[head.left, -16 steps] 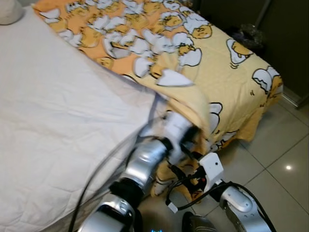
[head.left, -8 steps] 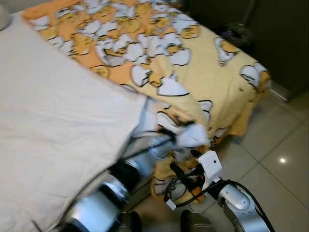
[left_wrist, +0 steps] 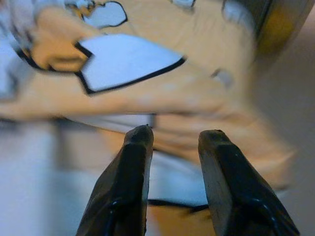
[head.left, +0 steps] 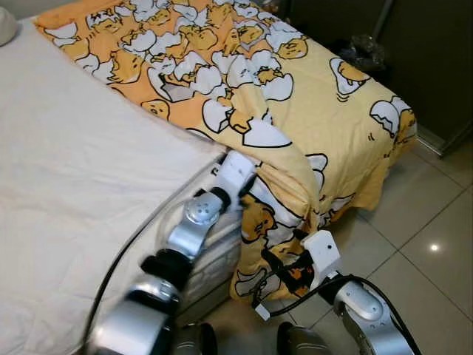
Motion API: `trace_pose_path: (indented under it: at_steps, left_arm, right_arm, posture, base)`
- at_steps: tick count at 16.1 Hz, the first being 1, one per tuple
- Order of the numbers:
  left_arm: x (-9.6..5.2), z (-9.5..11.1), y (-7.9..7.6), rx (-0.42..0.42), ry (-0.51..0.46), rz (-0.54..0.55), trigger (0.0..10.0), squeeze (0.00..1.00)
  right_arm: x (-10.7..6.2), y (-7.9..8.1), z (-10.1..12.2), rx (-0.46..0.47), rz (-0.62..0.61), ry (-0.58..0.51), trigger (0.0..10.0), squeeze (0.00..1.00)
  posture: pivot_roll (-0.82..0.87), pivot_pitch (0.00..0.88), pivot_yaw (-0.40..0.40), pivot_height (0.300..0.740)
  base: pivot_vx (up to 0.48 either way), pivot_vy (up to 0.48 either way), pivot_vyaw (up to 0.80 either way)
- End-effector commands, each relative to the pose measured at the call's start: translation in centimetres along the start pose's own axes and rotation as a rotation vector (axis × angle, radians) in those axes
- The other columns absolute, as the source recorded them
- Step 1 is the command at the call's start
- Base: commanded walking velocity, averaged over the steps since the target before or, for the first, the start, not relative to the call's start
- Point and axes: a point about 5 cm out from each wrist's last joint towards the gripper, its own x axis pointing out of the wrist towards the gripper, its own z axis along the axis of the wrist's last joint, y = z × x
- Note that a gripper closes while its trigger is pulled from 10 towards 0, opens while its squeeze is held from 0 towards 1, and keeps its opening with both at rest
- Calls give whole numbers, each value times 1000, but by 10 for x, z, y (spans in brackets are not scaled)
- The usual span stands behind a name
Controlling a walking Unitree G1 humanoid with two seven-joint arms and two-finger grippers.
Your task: Clean up the room
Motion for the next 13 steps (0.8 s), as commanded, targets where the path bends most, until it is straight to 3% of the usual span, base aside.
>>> trace_pose_path:
  at_steps: [1, 2, 3, 4, 5, 9, 13]
  left_arm:
    - [-5, -13, 2, -126, 22, 7, 10000, 0]
    - [-7, -28, 4, -200, 69, 34, 10000, 0]
    - [-8, -30, 3, -239, 73, 30, 10000, 0]
    - [-6, -28, 3, -309, 54, 33, 10000, 243]
    - [-4, -24, 1, -310, 32, 9, 10000, 1000]
    - [6, -18, -7, -271, 55, -5, 10000, 1000]
    - [9, -24, -7, -378, 92, 31, 10000, 1000]
  right_arm:
    - [-1, -3, -1, -5, -15, 2, 10000, 0]
    - [-2, -4, -1, -7, -15, 3, 10000, 0]
    - [-3, -4, -1, -8, -14, 3, 10000, 0]
    - [-4, -5, -1, -12, -15, 5, 10000, 0]
    - [-5, -6, -1, -14, -16, 7, 10000, 0]
    - [-6, -6, 2, -16, -21, 2, 10000, 0]
    - [-12, -8, 5, -4, -66, -23, 10000, 0]
  posture:
    - [-224, 118, 55, 731]
    - [-232, 122, 46, 731]
    - [-233, 123, 46, 731]
    - [-235, 124, 40, 731]
    - [-241, 127, 35, 731]
    - [-251, 136, 33, 731]
    - [-271, 162, 29, 731]
  base:
    - [0, 0, 0]
    - [0, 0, 0]
    - [0, 0, 0]
    - [0, 0, 0]
    - [0, 0, 0]
    - [0, 0, 0]
    - [0, 0, 0]
